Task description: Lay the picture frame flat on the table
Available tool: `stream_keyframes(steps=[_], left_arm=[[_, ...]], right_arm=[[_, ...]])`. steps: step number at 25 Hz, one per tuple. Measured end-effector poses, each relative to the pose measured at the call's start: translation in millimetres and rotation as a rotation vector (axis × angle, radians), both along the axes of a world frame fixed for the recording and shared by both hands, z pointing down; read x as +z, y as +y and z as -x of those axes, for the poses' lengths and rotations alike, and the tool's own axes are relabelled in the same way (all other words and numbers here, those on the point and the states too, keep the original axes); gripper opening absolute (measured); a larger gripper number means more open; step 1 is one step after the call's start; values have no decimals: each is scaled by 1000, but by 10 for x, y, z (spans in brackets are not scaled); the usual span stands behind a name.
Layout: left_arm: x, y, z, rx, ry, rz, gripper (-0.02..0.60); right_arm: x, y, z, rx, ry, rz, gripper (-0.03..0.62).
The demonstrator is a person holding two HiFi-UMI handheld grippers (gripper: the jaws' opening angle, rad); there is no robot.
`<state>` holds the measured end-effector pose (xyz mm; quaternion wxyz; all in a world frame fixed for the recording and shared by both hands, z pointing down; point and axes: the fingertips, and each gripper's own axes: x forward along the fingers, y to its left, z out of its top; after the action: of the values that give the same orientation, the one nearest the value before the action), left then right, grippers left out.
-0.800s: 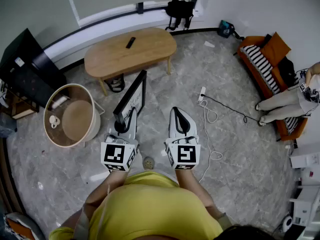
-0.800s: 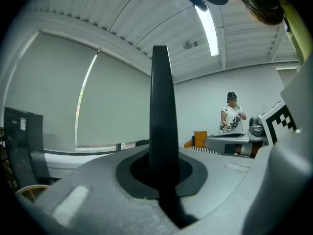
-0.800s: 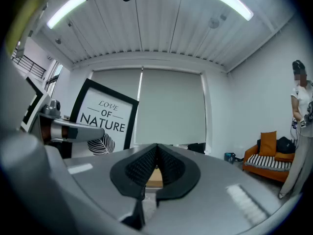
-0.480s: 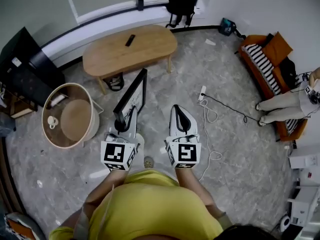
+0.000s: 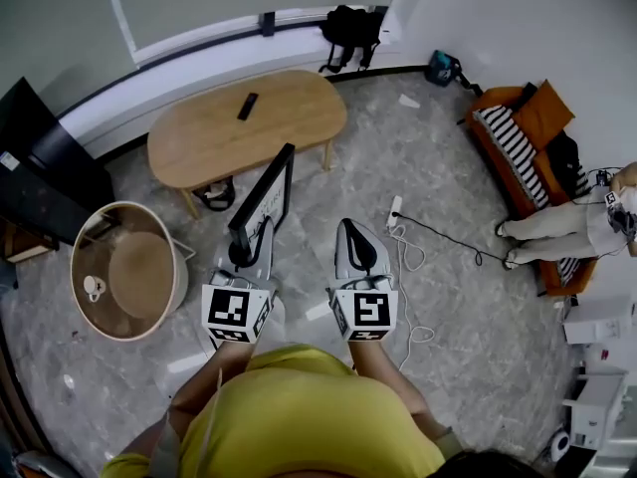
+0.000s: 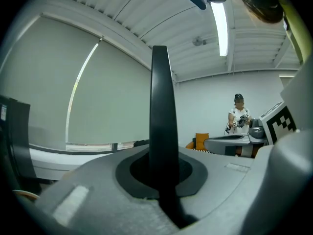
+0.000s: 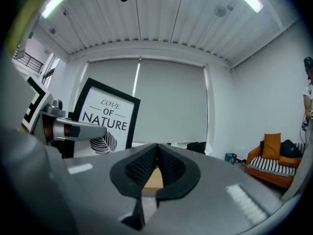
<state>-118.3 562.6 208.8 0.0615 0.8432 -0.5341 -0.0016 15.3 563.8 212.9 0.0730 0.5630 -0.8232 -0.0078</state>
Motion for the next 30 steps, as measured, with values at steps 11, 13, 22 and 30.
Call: stream_keyframes(steps=[11, 13, 22, 30], left_arm=[[51, -1496, 406, 69, 8, 0, 8], [104, -1597, 422, 67, 17, 17, 8], [230, -2097, 477, 55, 16, 42, 8], [280, -2771, 370, 24, 18, 15, 8]], right_arm=[[45, -1350, 315, 81, 11, 4, 0], [94, -1474, 319, 82, 12, 16, 0], [154, -2155, 389, 58, -2, 16, 0], [175, -2984, 307, 23, -17, -16, 0]])
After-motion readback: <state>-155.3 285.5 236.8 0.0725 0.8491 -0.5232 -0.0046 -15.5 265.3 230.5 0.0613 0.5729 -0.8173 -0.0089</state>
